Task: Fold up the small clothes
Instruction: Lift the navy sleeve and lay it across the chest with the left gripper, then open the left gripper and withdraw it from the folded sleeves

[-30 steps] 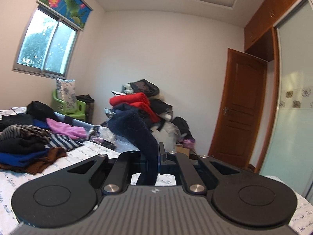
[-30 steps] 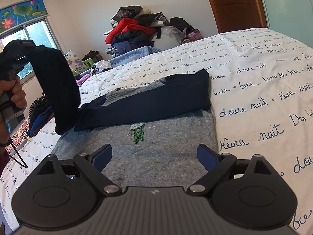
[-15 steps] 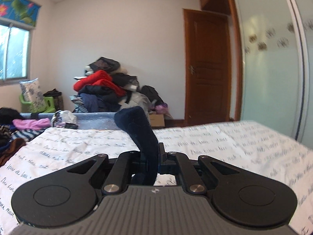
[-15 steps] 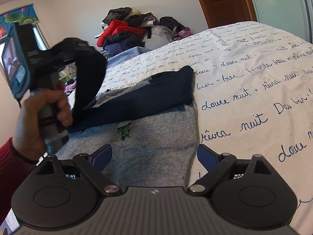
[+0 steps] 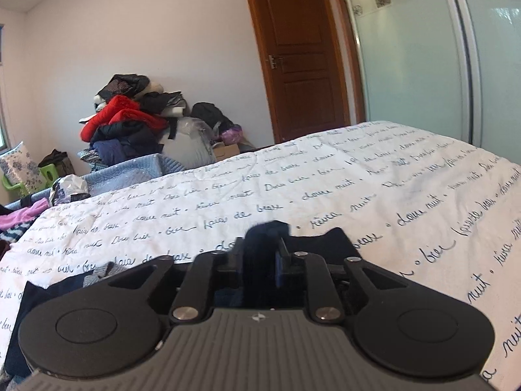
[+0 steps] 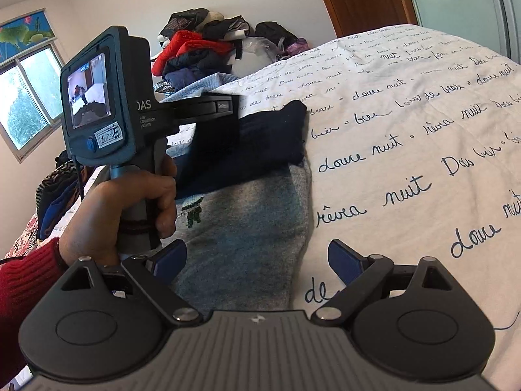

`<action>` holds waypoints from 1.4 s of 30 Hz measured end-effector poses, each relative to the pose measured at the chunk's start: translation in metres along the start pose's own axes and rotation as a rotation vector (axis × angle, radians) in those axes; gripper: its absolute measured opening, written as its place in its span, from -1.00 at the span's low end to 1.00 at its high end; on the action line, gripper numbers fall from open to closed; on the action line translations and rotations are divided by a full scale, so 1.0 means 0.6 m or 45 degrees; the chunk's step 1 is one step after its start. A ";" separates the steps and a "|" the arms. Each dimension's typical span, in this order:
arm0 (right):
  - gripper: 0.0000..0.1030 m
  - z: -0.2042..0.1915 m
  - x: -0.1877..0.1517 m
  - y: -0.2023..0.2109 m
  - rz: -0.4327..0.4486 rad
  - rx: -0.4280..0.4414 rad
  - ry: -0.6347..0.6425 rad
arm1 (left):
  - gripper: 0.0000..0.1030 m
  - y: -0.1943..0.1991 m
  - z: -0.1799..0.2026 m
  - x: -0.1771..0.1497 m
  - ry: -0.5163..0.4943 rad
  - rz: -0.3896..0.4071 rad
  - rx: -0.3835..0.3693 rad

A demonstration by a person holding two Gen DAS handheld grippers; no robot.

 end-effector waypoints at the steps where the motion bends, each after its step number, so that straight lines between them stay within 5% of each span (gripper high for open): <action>1: 0.83 0.001 -0.001 -0.001 -0.004 -0.002 -0.004 | -0.30 0.003 0.002 -0.002 -0.020 0.003 -0.007; 8: 0.83 -0.005 0.004 0.005 0.010 -0.005 0.010 | -0.05 0.037 -0.026 0.005 -0.012 0.040 -0.010; 16: 0.83 -0.043 -0.006 -0.022 -0.077 0.009 0.123 | 0.21 0.044 -0.124 -0.014 -0.024 -0.116 0.131; 28: 0.83 -0.088 0.001 0.023 -0.035 -0.009 0.193 | 0.63 0.148 -0.191 -0.050 0.106 -0.175 0.190; 42: 0.83 -0.157 -0.038 0.091 -0.036 0.008 0.305 | 0.79 0.274 -0.242 -0.103 0.271 -0.245 0.267</action>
Point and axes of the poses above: each gripper's, at about its wrist camera, not at the fingertips, and y roughly against the way its jaws point, z to its right, x to its top, the point moved 4 cm from there along -y, roughly the way its jaws point, and after that the axes turned 15 degrees about y, right-handed, at the moved point
